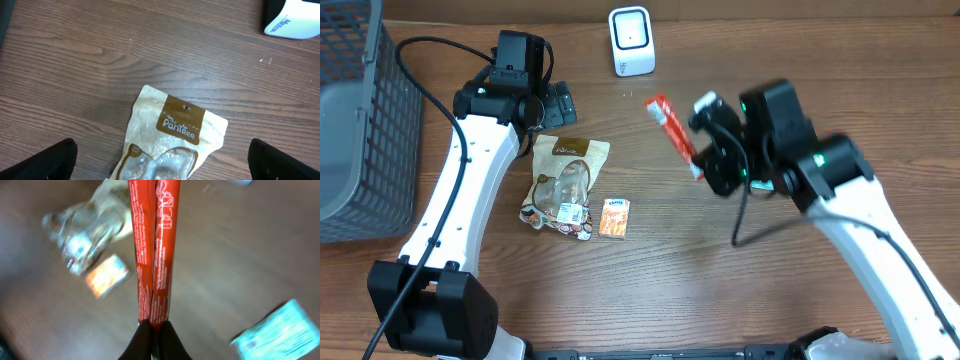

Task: Scan the item barcode
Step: 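Lift the red stick toward the white scanner, then hold the red stick in front of the white scanner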

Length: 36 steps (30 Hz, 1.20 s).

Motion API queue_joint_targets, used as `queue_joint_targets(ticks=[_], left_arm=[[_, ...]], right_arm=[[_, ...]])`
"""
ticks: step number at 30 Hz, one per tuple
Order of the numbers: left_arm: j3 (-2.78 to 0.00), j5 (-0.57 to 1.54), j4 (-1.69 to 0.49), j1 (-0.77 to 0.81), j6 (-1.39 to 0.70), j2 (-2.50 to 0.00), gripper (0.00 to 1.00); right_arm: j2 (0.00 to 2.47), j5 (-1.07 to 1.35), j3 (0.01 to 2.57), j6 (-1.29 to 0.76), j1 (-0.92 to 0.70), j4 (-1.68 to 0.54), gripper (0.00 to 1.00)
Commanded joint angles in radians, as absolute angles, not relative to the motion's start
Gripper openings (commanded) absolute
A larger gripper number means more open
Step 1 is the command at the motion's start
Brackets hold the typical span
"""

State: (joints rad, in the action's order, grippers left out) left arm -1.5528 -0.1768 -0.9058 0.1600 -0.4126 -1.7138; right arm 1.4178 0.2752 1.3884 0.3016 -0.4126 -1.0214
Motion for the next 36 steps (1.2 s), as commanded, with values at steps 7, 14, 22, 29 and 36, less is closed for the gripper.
queue_joint_targets(ticks=[7,14,22,29,36], left_arm=[[-1.566,-0.183,-0.905,0.163,-0.419,-1.713,1.00],[-1.566,-0.183,-0.905,0.163,-0.419,-1.713,1.00],[-1.566,-0.183,-0.905,0.163,-0.419,-1.713,1.00],[-1.566,-0.183,-0.905,0.163,-0.419,-1.713,1.00],[-1.566,-0.183,-0.905,0.163,-0.419,-1.713,1.00]], right_arm=[[1.734,-0.130,1.702,0.284,-0.410,-0.887,0.03],[1.883,-0.180,1.701,0.511,-0.411,-0.677,0.03],[2.046,-0.439,1.701,0.614,-0.412,-0.351,0.03],[2.188,-0.601,1.701,0.771,-0.437,-0.034,0.03],[2.312,-0.666,1.701,0.939,-0.451,0.192,0.03]])
